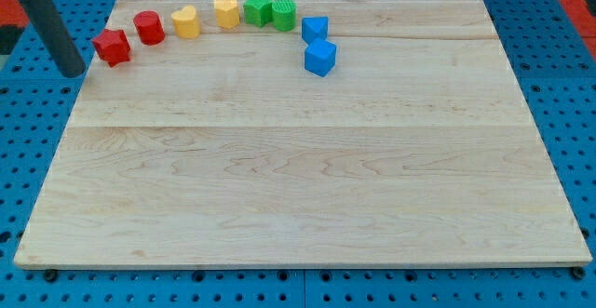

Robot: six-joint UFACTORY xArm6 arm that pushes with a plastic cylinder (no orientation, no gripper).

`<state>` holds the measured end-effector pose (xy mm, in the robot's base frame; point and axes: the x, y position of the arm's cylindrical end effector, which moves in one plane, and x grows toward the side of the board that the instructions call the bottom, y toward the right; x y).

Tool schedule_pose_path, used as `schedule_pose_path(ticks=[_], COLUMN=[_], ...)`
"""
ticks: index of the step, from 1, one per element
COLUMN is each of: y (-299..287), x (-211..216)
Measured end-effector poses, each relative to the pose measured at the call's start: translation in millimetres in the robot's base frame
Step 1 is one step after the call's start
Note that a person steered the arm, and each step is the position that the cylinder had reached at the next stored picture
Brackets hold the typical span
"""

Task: Place the red star at the bottom of the red circle

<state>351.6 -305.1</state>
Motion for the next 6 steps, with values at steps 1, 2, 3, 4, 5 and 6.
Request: schedule_pose_path(ticks=[1,2,3,4,5,6], y=[0,0,0,1,4,16], x=[-15,-39,-48,-48,-43,-35])
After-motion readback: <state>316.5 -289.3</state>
